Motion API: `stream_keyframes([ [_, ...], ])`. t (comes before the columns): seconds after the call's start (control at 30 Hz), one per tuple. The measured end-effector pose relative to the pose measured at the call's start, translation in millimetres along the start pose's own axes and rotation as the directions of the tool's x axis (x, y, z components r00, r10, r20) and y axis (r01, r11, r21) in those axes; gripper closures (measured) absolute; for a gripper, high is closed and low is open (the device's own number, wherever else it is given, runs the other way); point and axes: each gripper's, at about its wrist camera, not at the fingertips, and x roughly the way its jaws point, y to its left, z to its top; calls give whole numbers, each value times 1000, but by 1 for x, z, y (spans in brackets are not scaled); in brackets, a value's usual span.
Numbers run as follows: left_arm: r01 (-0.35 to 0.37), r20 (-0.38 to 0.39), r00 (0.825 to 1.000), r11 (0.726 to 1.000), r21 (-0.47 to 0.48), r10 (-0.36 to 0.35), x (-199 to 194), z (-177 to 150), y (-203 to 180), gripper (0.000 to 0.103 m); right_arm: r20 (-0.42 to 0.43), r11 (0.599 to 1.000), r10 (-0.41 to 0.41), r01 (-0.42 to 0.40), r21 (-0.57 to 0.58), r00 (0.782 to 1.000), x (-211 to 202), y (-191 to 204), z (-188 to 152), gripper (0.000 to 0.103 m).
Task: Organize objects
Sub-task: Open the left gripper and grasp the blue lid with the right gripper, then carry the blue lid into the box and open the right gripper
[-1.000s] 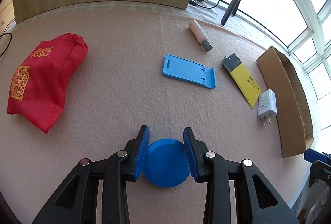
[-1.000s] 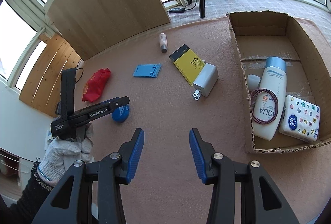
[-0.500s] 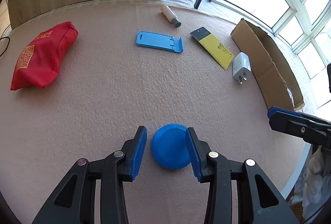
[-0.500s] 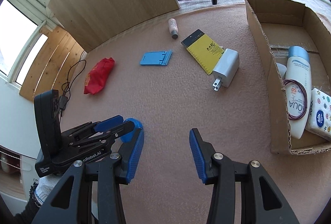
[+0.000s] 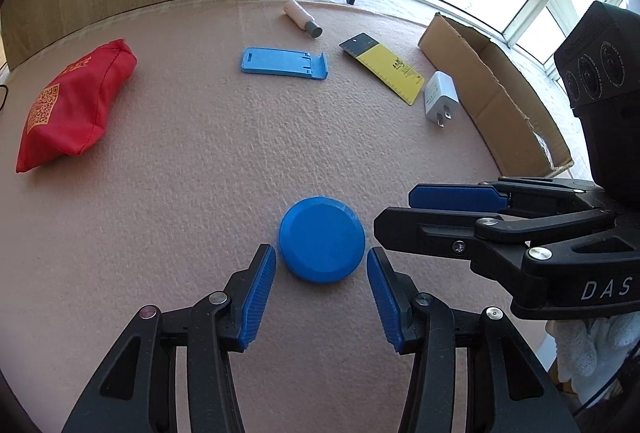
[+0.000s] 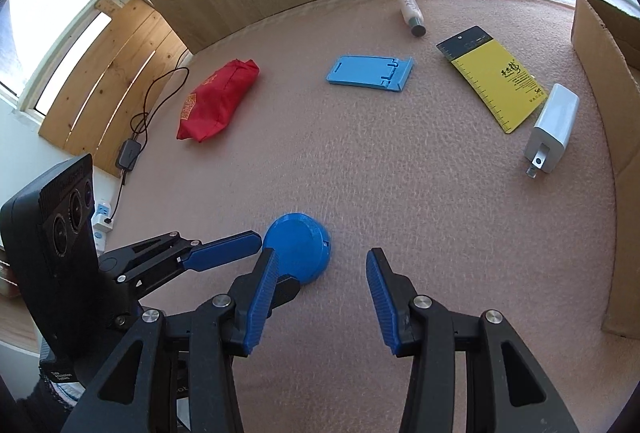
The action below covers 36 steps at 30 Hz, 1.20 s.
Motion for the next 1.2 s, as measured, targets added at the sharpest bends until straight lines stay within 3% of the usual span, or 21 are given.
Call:
stream_keyframes([
  [0.53,26,-3,1000,1000,8,-26,10,1,1,53,-107,1000,25,-24,13,994,32,3,14,61],
  [0.67,17,2,1000,1000,9,-17,11,2,-1,53,-122,1000,21,-21,-1,992,36,6,13,70],
  [0.93,-4,14,1000,1000,1,4,13,5,-9,53,-104,1000,-15,13,-11,994,31,6,13,72],
  [1.2,3,56,998,999,47,-6,1,22,-35,53,-32,1000,-24,25,5,999,-2,-6,15,72],
])
